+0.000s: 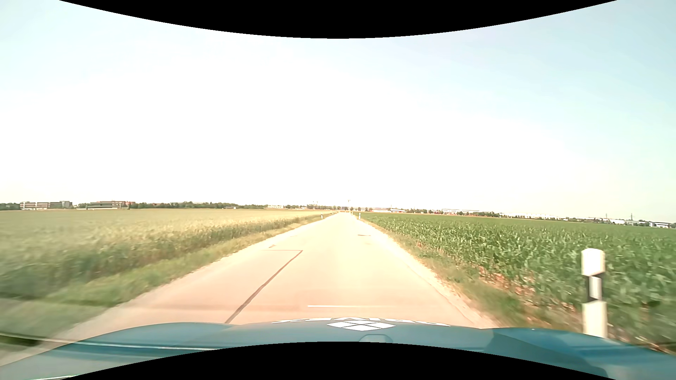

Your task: Follow the waypoints while adhering to traffic rules and regulations

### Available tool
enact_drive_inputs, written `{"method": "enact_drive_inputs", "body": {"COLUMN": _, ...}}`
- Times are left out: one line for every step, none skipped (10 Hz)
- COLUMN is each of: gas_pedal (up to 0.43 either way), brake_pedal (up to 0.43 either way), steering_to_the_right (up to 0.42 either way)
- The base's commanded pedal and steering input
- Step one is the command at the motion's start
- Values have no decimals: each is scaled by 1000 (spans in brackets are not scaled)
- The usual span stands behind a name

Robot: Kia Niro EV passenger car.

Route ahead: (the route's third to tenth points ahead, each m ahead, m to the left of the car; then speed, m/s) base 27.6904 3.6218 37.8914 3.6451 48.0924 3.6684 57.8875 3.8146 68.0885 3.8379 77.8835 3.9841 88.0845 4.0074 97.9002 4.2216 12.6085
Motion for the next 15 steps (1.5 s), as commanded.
{"method": "enact_drive_inputs", "body": {"gas_pedal": 8, "brake_pedal": 0, "steering_to_the_right": -3}}
{"method": "enact_drive_inputs", "body": {"gas_pedal": 8, "brake_pedal": 0, "steering_to_the_right": -3}}
{"method": "enact_drive_inputs", "body": {"gas_pedal": 8, "brake_pedal": 0, "steering_to_the_right": -2}}
{"method": "enact_drive_inputs", "body": {"gas_pedal": 8, "brake_pedal": 0, "steering_to_the_right": -2}}
{"method": "enact_drive_inputs", "body": {"gas_pedal": 8, "brake_pedal": 0, "steering_to_the_right": -2}}
{"method": "enact_drive_inputs", "body": {"gas_pedal": 8, "brake_pedal": 0, "steering_to_the_right": -2}}
{"method": "enact_drive_inputs", "body": {"gas_pedal": 8, "brake_pedal": 0, "steering_to_the_right": -2}}
{"method": "enact_drive_inputs", "body": {"gas_pedal": 8, "brake_pedal": 0, "steering_to_the_right": -2}}
{"method": "enact_drive_inputs", "body": {"gas_pedal": 8, "brake_pedal": 0, "steering_to_the_right": -2}}
{"method": "enact_drive_inputs", "body": {"gas_pedal": 8, "brake_pedal": 0, "steering_to_the_right": -2}}
{"method": "enact_drive_inputs", "body": {"gas_pedal": 8, "brake_pedal": 0, "steering_to_the_right": -2}}
{"method": "enact_drive_inputs", "body": {"gas_pedal": 8, "brake_pedal": 0, "steering_to_the_right": -2}}
{"method": "enact_drive_inputs", "body": {"gas_pedal": 8, "brake_pedal": 0, "steering_to_the_right": -2}}
{"method": "enact_drive_inputs", "body": {"gas_pedal": 8, "brake_pedal": 0, "steering_to_the_right": -2}}
{"method": "enact_drive_inputs", "body": {"gas_pedal": 8, "brake_pedal": 0, "steering_to_the_right": -1}}
